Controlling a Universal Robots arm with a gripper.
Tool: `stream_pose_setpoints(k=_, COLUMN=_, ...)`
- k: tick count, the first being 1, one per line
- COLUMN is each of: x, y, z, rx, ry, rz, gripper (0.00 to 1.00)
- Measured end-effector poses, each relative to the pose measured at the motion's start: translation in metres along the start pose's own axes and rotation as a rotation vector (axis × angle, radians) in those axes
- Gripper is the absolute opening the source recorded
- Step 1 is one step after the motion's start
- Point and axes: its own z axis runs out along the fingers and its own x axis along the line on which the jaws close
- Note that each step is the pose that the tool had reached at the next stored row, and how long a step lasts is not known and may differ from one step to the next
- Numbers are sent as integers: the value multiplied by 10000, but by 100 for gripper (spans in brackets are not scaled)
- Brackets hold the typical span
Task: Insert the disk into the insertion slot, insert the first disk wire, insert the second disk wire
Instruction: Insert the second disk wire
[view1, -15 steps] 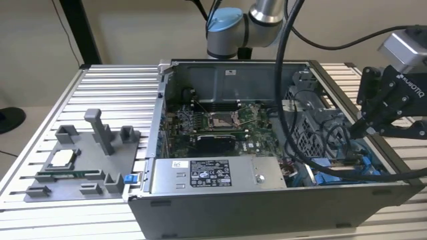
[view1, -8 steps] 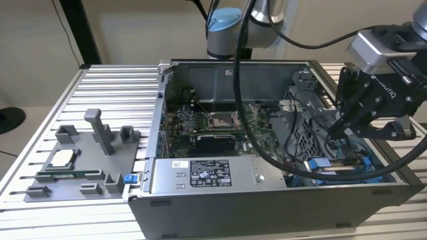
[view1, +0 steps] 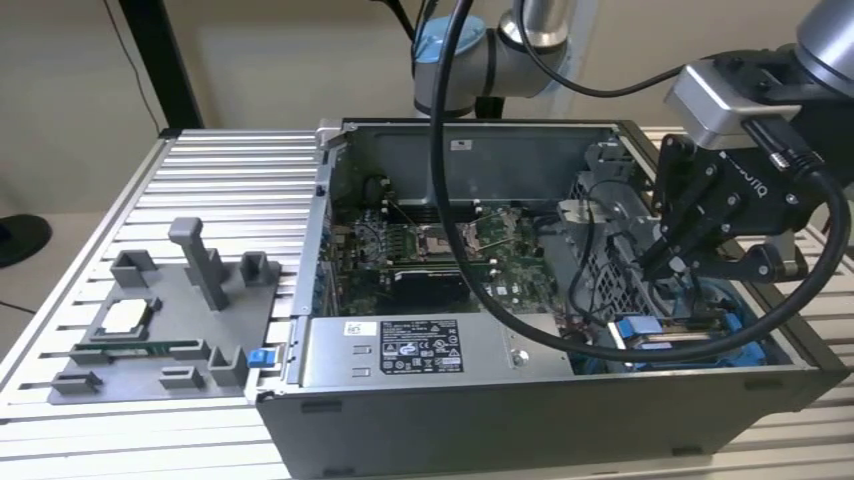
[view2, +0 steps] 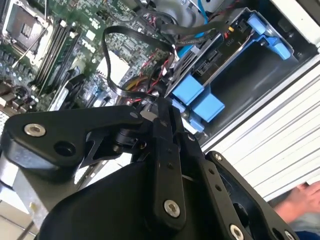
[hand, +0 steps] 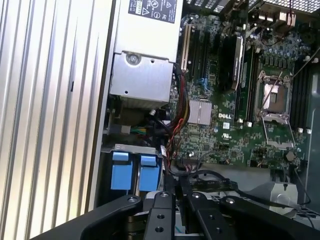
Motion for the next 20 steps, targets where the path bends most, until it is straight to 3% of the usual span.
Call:
stream_pose_setpoints(k=11, x=0, y=5, z=0, rx=1, ry=1, rz=0, gripper=0)
stream_pose_setpoints(k=14, x=-2, y=39, z=6, rx=42, ry=7, rz=-8, gripper=0)
stream_pose_setpoints(k=16, x=-2, y=66, z=20, rx=138, ry=18, rz=-23, gripper=0)
stream_pose_setpoints(k=20, x=0, y=88, z=43, rx=604, ry=76, rz=-103, gripper=0)
